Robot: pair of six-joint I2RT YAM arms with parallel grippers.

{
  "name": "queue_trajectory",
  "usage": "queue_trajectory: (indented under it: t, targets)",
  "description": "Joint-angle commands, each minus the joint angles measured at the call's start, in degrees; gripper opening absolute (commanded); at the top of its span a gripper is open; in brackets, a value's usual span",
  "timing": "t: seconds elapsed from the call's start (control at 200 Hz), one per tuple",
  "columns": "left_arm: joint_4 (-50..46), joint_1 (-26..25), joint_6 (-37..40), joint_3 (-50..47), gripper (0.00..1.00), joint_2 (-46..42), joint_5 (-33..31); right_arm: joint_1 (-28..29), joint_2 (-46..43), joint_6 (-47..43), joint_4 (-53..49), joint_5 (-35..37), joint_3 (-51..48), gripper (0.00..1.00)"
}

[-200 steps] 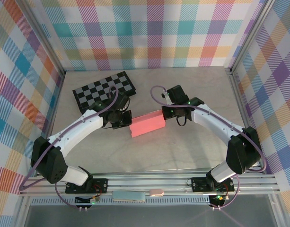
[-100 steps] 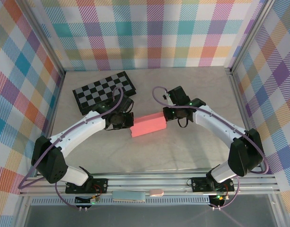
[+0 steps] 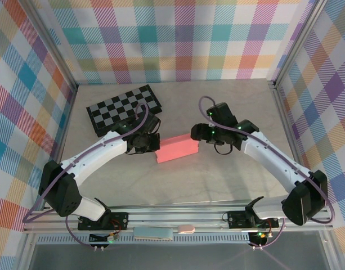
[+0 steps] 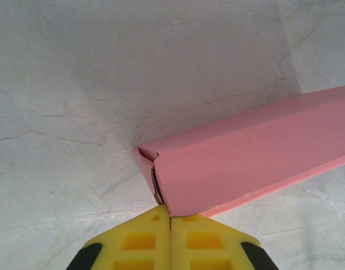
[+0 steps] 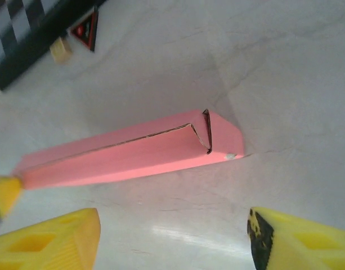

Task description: Fold the paper box

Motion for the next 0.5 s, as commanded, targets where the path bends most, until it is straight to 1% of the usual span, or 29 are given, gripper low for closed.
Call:
queue_trajectory:
  t: [0.0, 0.07, 0.1, 0.215, 0.36, 0.495]
  targets:
    - [-5.1, -1.16, 0.62, -1.75, 0.0, 3.14, 0.97, -2.2, -1.3, 22.68, 2.9, -4.27, -2.61, 0.8]
    - [-5.19, -1.24, 0.66, -1.48, 0.0, 3.25, 0.89, -3.99, -0.58, 32.3, 6.95, -10.74, -4.33, 0.81]
    - [-5.23, -1.29, 0.64, -1.47, 0.0, 3.24, 0.83, -4.23, -0.18, 35.58, 8.56, -12.34, -5.01, 0.81]
    - [-5.19, -1.42, 0.53, -1.45, 0.0, 3.38, 0.88, -4.4, 0.02, 44.77, 16.33, -13.4, -8.89, 0.82]
    - [-5.24, -1.59, 0.65, -1.46, 0.0, 3.23, 0.88, -5.93, 1.37, 50.11, 25.12, -15.01, -12.88, 0.77]
    - [-5.32, -1.61, 0.62, -1.2, 0.0, 3.13, 0.81, -6.55, 2.74, 50.34, 26.34, -16.21, -14.14, 0.7]
